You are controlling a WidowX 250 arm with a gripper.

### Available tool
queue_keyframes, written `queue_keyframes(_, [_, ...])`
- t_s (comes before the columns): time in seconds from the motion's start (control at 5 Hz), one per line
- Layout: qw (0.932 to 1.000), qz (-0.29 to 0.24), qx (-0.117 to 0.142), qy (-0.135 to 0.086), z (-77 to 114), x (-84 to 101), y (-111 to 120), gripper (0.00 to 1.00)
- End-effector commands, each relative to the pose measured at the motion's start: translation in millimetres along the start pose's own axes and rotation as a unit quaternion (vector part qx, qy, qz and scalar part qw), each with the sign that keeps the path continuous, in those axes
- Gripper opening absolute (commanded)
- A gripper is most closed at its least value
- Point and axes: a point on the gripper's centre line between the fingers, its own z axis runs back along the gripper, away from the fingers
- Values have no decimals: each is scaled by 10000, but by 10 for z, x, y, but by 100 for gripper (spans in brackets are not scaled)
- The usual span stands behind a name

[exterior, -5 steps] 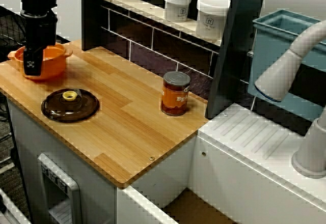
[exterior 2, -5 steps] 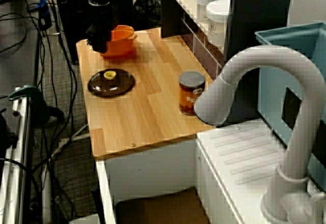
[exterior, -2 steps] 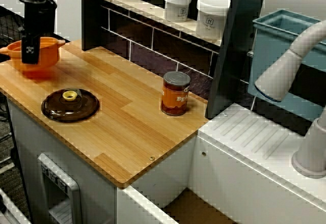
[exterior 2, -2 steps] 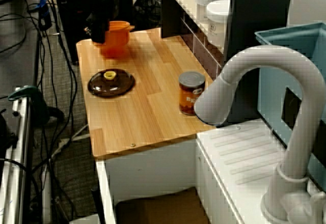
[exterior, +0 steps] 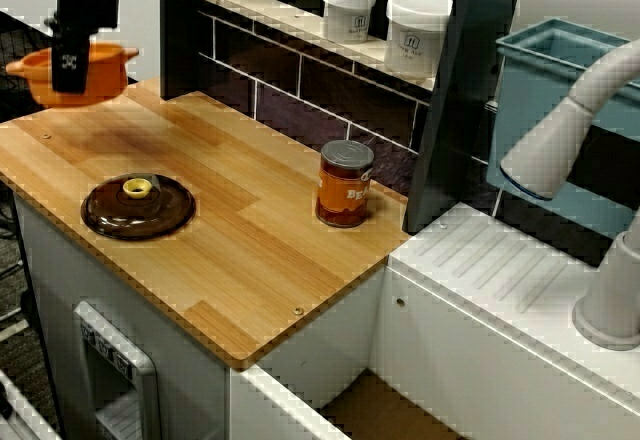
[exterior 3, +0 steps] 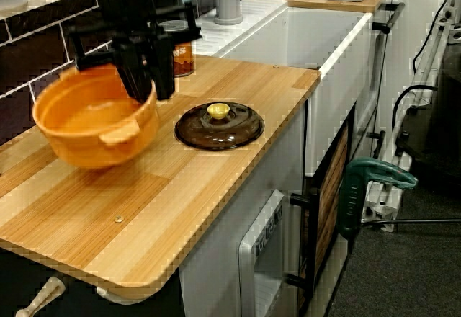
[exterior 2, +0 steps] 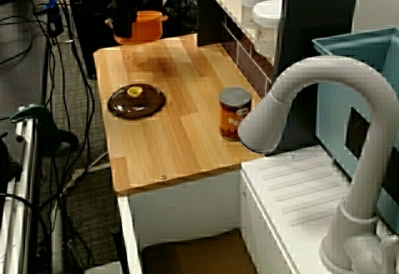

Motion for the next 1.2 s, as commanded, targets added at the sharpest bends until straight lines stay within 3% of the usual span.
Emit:
queue_keyframes(0.0, [9970, 44, 754, -148, 478, 225, -126, 0])
queue_keyframes(0.4, [9961, -73, 850, -232, 796, 359, -397, 0])
queue_keyframes(1.0, [9943, -365, 971, -245, 947, 462, -714, 0])
